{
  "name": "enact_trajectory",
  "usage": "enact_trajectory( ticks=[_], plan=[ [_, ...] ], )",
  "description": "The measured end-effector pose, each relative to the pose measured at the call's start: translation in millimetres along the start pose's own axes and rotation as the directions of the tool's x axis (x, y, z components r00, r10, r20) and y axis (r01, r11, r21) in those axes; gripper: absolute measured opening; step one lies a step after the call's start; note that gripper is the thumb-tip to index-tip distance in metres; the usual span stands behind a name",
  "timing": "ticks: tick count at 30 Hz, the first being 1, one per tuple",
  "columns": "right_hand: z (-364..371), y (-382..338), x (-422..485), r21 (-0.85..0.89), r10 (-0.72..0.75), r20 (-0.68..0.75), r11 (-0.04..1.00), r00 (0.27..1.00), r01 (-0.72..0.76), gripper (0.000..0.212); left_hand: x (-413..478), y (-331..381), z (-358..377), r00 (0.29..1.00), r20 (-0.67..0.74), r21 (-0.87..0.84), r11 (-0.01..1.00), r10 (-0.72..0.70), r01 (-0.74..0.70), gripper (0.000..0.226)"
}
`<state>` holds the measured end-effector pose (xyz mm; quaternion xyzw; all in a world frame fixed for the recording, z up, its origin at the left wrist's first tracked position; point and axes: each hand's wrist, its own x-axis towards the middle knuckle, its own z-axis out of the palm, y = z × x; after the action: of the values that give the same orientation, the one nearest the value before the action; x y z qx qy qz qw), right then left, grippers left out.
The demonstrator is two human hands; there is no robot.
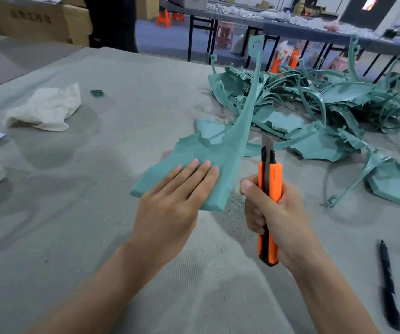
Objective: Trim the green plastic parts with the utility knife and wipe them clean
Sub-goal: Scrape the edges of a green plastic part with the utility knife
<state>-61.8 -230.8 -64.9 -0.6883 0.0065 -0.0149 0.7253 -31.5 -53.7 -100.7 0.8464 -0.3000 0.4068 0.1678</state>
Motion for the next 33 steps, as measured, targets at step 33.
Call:
enact_trajectory(
  ticks=[33],
  plan=[
    [19,12,-14,-0.568,-0.409,0.271,0.662,0.871,0.488,0.047,6,8,-9,0.946,0.037,-0.205,0.924,-0.323,0.324,0.04]
  ],
)
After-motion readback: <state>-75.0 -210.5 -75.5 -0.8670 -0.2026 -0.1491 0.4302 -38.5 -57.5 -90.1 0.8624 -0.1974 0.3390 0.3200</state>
